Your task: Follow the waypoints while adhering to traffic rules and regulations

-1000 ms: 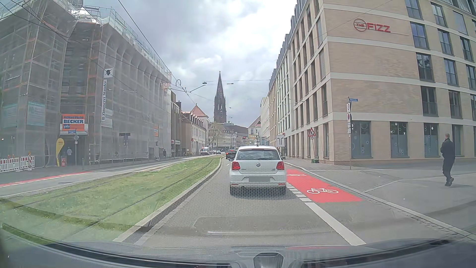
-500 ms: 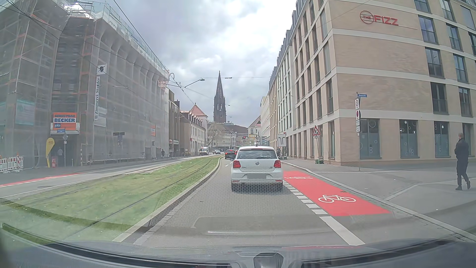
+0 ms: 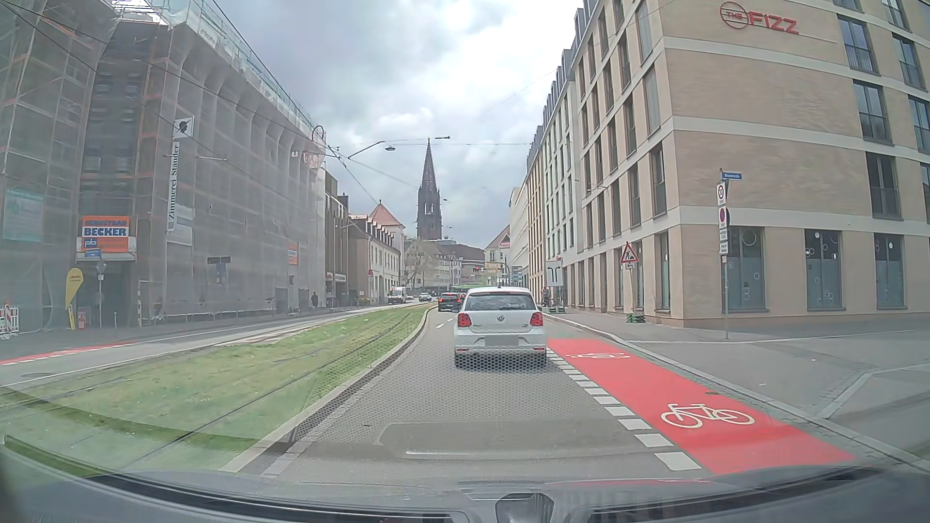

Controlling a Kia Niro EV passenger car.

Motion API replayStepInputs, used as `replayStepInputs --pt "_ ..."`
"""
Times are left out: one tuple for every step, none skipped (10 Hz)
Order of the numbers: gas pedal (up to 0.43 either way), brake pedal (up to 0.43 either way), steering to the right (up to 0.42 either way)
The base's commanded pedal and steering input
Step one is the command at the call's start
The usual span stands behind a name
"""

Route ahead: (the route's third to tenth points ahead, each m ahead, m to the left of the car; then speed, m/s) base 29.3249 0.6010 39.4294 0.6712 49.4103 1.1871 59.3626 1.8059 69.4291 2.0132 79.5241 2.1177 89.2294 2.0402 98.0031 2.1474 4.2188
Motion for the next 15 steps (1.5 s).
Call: replayStepInputs --pt "0.157 0.0 -0.002" --pt "0.15 0.0 -0.002" --pt "0.15 0.0 -0.002" --pt "0.15 0.0 -0.003" --pt "0.15 0.0 -0.003" --pt "0.15 0.0 -0.003" --pt "0.15 0.0 -0.003" --pt "0.15 0.0 -0.003" --pt "0.15 0.0 -0.003" --pt "0.15 0.0 -0.003" --pt "0.15 0.0 -0.003" --pt "0.15 0.0 -0.003" --pt "0.15 0.0 -0.003" --pt "0.15 0.0 -0.003" --pt "0.15 0.0 -0.002"
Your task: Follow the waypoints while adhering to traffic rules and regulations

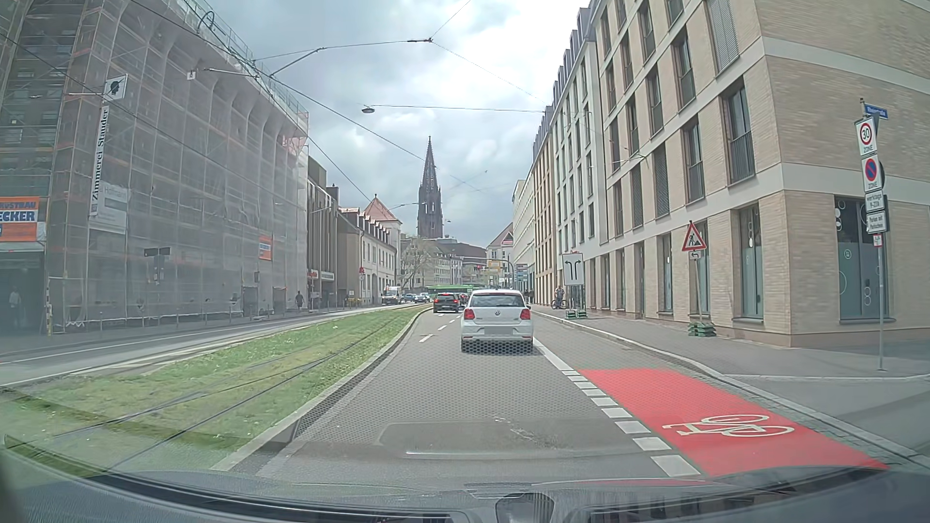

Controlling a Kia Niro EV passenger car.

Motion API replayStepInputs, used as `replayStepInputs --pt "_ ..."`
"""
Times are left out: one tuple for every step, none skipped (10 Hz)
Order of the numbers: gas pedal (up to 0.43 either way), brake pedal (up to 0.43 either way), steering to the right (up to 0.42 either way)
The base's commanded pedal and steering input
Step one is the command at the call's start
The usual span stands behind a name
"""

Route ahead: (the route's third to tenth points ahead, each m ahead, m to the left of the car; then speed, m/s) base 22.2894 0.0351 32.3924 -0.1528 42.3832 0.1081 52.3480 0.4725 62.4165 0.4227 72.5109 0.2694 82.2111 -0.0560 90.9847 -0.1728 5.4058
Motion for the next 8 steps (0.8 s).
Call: replayStepInputs --pt "0.15 0.0 -0.002" --pt "0.15 0.0 -0.003" --pt "0.15 0.0 -0.003" --pt "0.15 0.0 -0.003" --pt "0.15 0.0 -0.003" --pt "0.15 0.0 -0.003" --pt "0.15 0.0 -0.001" --pt "0.15 0.0 -0.001"
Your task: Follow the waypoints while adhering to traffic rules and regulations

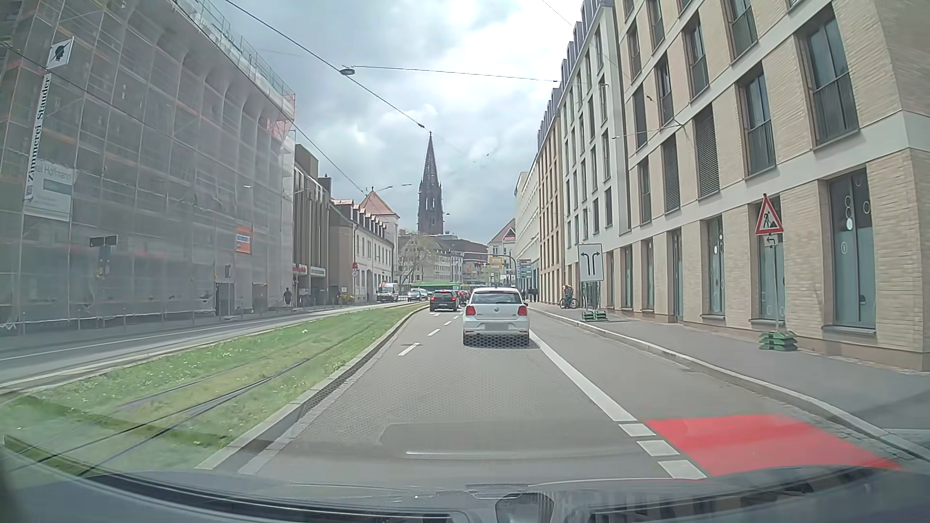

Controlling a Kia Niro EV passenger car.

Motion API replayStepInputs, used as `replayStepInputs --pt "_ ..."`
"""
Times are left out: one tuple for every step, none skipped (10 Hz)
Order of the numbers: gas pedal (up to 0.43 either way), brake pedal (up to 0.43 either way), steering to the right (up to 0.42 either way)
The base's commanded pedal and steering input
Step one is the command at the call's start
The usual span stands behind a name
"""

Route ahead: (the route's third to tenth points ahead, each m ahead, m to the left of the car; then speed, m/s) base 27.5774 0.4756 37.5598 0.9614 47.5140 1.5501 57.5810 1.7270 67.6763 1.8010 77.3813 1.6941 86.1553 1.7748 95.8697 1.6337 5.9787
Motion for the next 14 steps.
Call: replayStepInputs --pt "0.15 0.0 -0.001" --pt "0.15 0.0 -0.001" --pt "0.15 0.0 0.0" --pt "0.15 0.0 -0.001" --pt "0.15 0.0 0.0" --pt "0.15 0.0 0.0" --pt "0.15 0.0 0.0" --pt "0.15 0.0 0.0" --pt "0.15 0.0 0.0" --pt "0.15 0.0 0.0" --pt "0.15 0.0 0.0" --pt "0.13 0.0 -0.001" --pt "0.118 0.0 0.0" --pt "0.118 0.0 0.0"
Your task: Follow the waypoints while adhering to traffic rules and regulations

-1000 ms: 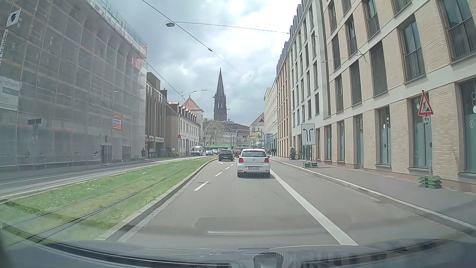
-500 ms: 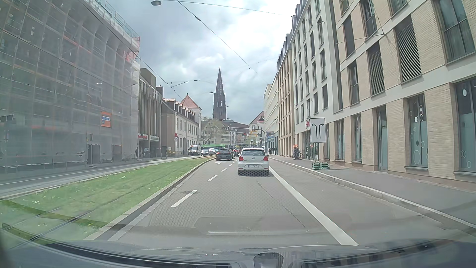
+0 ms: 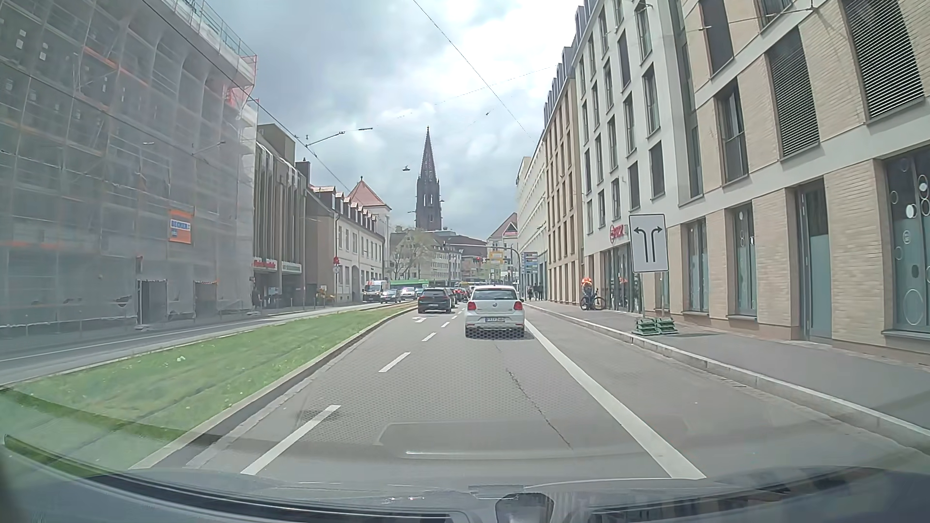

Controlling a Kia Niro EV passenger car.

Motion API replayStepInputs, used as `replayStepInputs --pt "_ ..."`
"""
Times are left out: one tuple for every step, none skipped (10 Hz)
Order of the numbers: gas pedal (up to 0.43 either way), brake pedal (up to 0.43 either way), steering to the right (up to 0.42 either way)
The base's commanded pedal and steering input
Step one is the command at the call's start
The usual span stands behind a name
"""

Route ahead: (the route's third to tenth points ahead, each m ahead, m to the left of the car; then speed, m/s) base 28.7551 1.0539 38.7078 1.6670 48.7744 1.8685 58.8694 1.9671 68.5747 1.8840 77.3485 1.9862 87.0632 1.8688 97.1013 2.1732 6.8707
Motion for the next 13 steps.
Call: replayStepInputs --pt "0.118 0.0 -0.001" --pt "0.118 0.0 0.0" --pt "0.118 0.0 0.0" --pt "0.118 0.0 -0.001" --pt "0.118 0.0 -0.001" --pt "0.118 0.0 -0.001" --pt "0.118 0.0 0.0" --pt "0.118 0.0 -0.001" --pt "0.118 0.0 -0.001" --pt "0.118 0.0 -0.001" --pt "0.118 0.0 -0.001" --pt "0.118 0.0 -0.001" --pt "0.11 0.0 0.0"
